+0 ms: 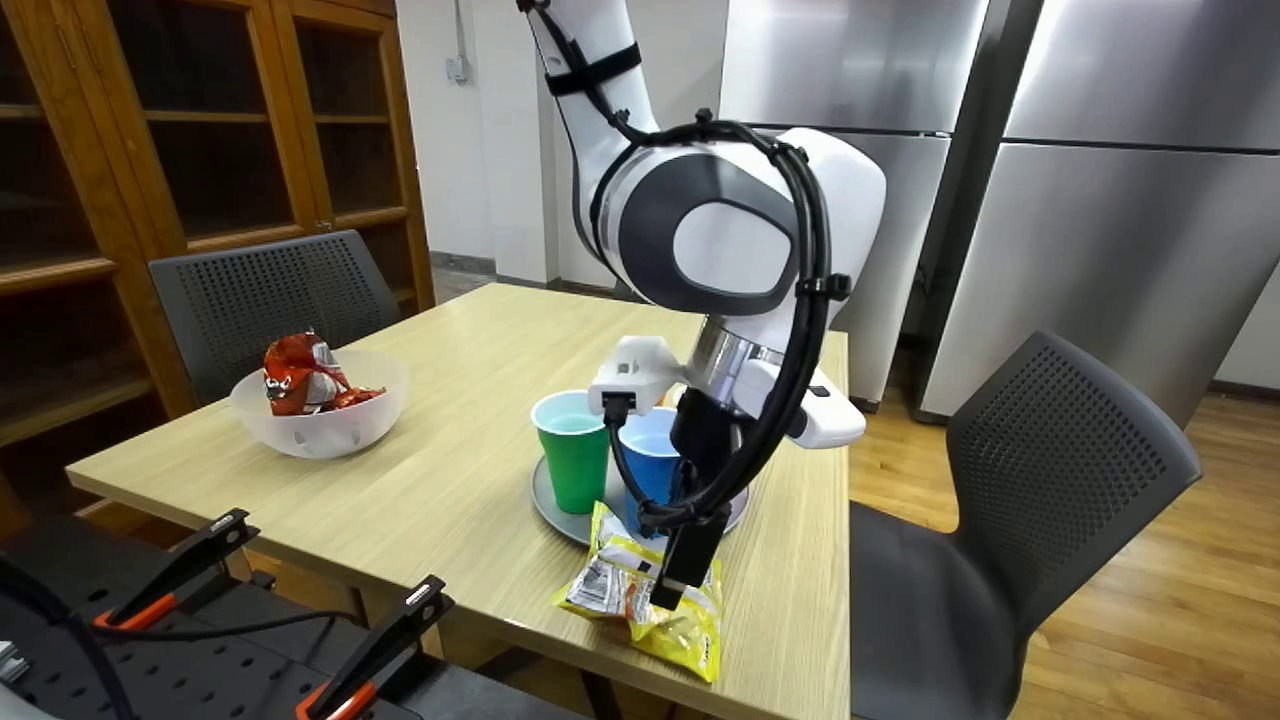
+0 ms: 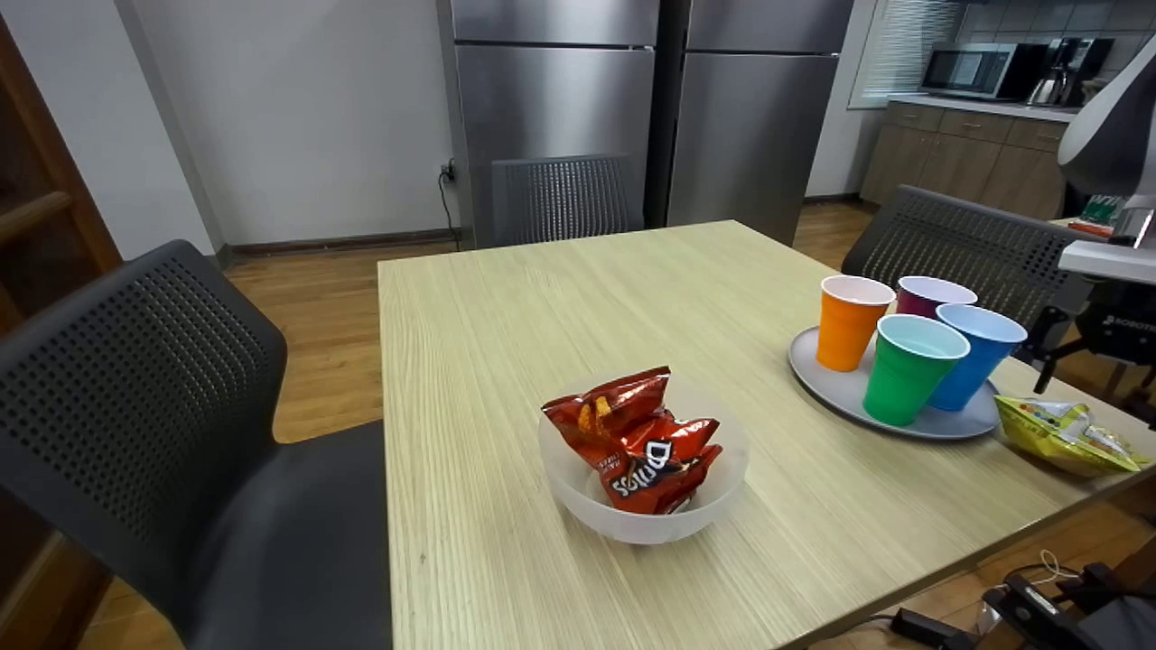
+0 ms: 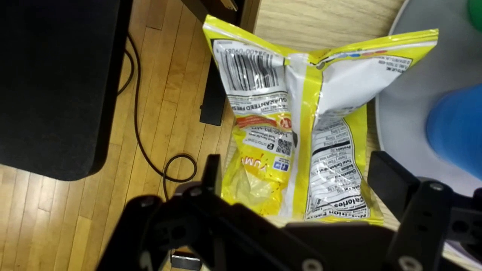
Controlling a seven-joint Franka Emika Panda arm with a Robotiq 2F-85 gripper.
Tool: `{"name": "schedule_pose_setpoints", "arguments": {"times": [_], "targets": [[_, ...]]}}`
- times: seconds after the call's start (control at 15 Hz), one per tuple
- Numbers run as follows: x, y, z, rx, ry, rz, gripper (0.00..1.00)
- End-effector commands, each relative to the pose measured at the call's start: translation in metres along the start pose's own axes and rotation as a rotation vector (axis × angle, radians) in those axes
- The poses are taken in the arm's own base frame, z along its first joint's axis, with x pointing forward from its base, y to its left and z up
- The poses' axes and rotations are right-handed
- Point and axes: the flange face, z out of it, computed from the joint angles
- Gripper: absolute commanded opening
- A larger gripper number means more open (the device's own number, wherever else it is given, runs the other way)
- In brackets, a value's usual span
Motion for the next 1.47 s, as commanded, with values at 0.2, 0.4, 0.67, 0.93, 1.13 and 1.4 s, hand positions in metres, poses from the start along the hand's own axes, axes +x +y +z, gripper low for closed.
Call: {"name": "schedule_pose_setpoints", "arguments": {"times": [0.2,0.4,0.67,0.93,1.13,1.4], "targets": [[0.008,-0.003,0.004,-0.011,-0.011,0.014,0.58],[0.008,-0.002,0.004,-0.009,-0.01,0.014,0.34],[0.008,0.0,0.002,-0.006,-0.007,0.015,0.03],[0.007,0.003,0.002,-0.004,-0.005,0.018,0.0],[0.001,0.008,0.0,-0.001,-0.004,0.006,0.0],[-0.015,0.018,0.001,-0.001,-0.003,-0.02,0.0]]}}
